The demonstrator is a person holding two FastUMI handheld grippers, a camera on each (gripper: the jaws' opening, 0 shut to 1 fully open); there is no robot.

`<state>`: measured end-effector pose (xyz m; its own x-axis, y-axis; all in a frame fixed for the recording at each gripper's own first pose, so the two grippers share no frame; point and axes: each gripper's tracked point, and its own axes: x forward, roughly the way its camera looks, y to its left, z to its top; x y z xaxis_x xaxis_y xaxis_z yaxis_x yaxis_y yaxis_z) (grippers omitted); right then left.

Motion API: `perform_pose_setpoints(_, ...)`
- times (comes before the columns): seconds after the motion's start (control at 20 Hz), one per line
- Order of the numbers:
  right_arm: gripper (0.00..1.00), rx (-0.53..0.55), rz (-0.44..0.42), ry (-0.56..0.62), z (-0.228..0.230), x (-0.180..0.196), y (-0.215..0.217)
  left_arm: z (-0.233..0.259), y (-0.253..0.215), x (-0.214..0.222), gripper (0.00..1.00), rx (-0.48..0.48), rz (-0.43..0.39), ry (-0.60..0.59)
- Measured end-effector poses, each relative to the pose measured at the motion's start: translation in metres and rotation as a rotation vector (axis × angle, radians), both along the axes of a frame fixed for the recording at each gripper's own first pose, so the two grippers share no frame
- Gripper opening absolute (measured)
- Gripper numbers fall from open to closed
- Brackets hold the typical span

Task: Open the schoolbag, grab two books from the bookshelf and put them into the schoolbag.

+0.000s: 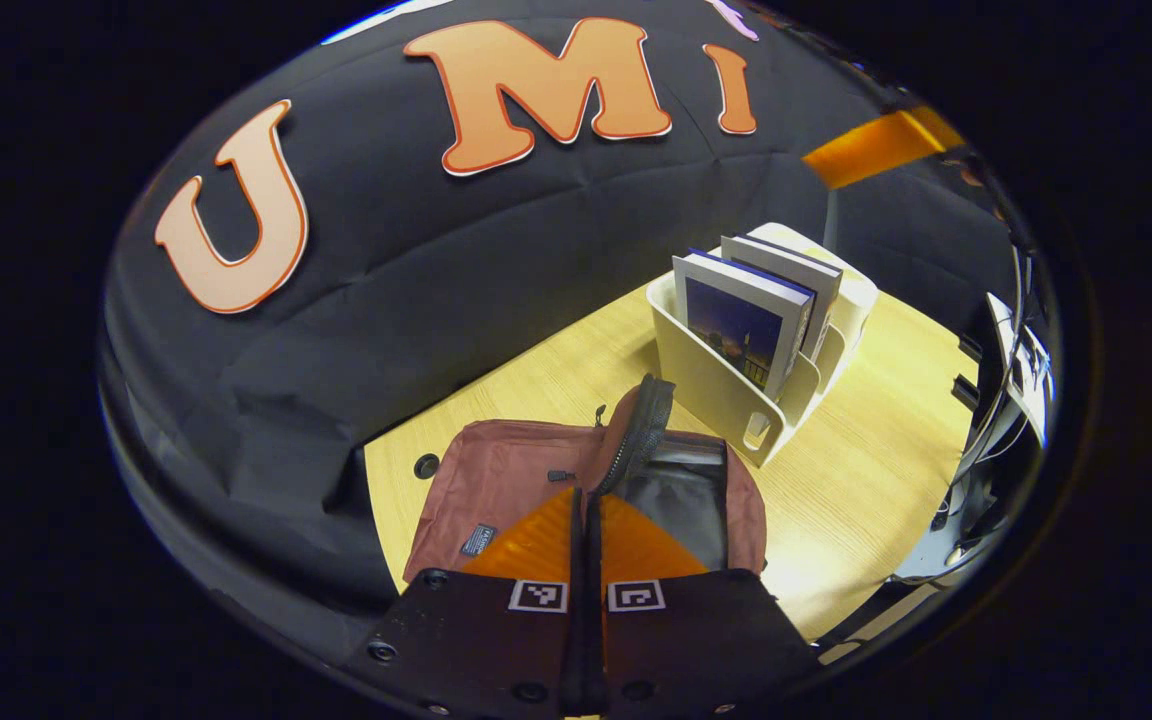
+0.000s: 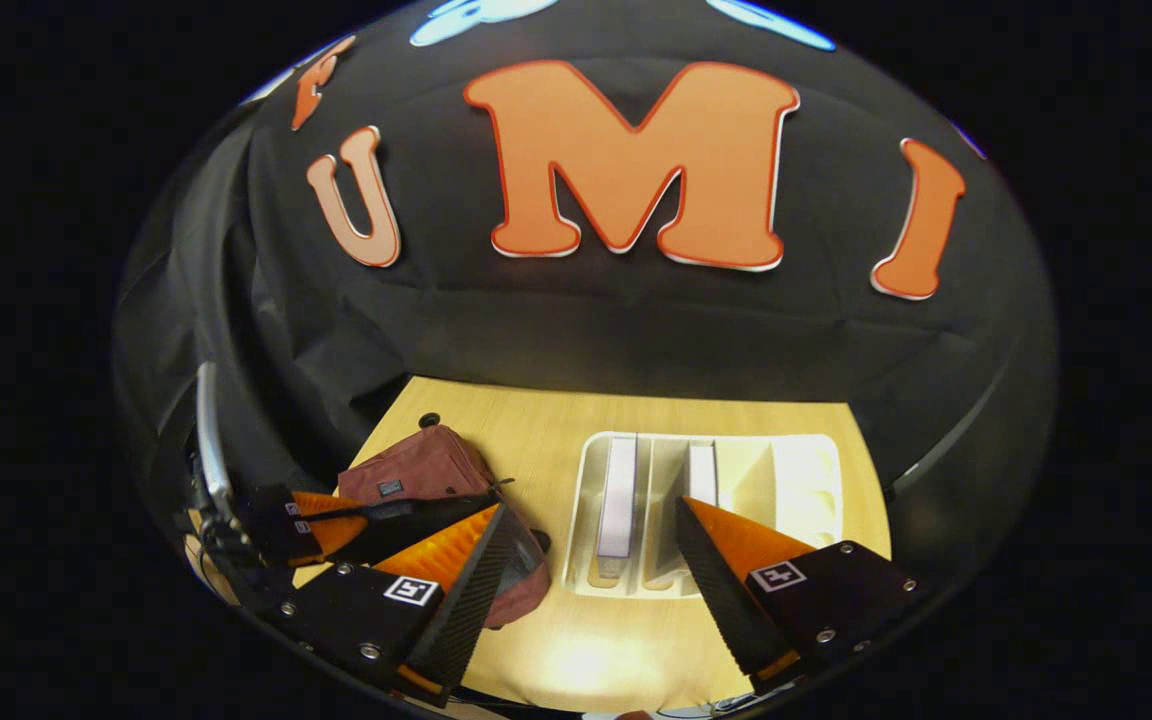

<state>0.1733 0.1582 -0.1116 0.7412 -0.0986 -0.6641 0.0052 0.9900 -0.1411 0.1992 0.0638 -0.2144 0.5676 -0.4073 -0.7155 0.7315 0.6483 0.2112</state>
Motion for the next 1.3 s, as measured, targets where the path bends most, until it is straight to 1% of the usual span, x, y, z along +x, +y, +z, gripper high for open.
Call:
perform_pose_setpoints(0.1,0.97,0.022,-0.039,0.078,-0.023,0.027,-0.004,-0.003,-0.001,-0.001,0.0,-0.001,-0.005,0.014)
perform_pose_setpoints(0.15,0.97,0.012,-0.053,0.115,-0.036,0.037,-0.01,-0.005,0.001,0.0,0.01,0.003,-0.008,0.017)
perform_pose_setpoints(0.25,0.98,0.001,-0.073,0.181,-0.061,0.05,-0.021,-0.007,0.006,0.006,0.01,0.02,-0.009,0.018)
perform_pose_setpoints(0.35,0.98,-0.013,-0.089,0.219,-0.082,0.061,-0.03,-0.007,0.009,0.01,0.01,0.03,-0.009,0.02)
perform_pose_setpoints(0.5,0.98,-0.017,-0.111,0.28,-0.103,0.067,-0.036,-0.009,0.009,0.011,0.0,0.029,-0.016,0.033)
perform_pose_setpoints(0.65,0.98,0.015,-0.151,0.347,-0.124,0.069,-0.039,-0.014,0.01,0.014,0.01,0.026,-0.007,0.046)
perform_pose_setpoints(0.7,0.97,0.019,-0.163,0.372,-0.133,0.068,-0.042,-0.016,0.013,0.014,0.0,0.025,-0.002,0.051)
perform_pose_setpoints(0.75,0.88,0.019,-0.171,0.395,-0.142,0.067,-0.045,-0.018,0.013,0.016,0.0,0.025,0.003,0.057)
perform_pose_setpoints(0.8,0.85,0.011,-0.18,0.411,-0.148,0.066,-0.049,-0.019,0.014,0.016,0.0,0.025,0.008,0.063)
perform_pose_setpoints(0.85,0.77,0.002,-0.187,0.42,-0.155,0.065,-0.051,-0.02,0.014,0.016,0.0,0.027,0.011,0.068)
perform_pose_setpoints(0.9,0.63,-0.003,-0.203,0.421,-0.159,0.065,-0.054,-0.021,0.014,0.017,0.01,0.028,0.011,0.069)
perform_pose_setpoints(0.95,0.43,-0.001,-0.216,0.409,-0.157,0.068,-0.057,-0.021,0.013,0.017,0.01,0.03,0.012,0.071)
perform_pose_setpoints(1.05,0.39,0.031,-0.227,0.405,-0.153,0.067,-0.053,-0.022,0.014,0.017,0.01,0.032,0.016,0.073)
perform_pose_setpoints(1.15,0.37,0.04,-0.222,0.384,-0.145,0.069,-0.05,-0.024,0.013,0.016,0.01,0.031,0.017,0.076)
perform_pose_setpoints(1.3,0.37,0.016,-0.209,0.352,-0.118,0.064,-0.044,-0.025,0.014,0.014,0.01,0.045,0.006,0.071)
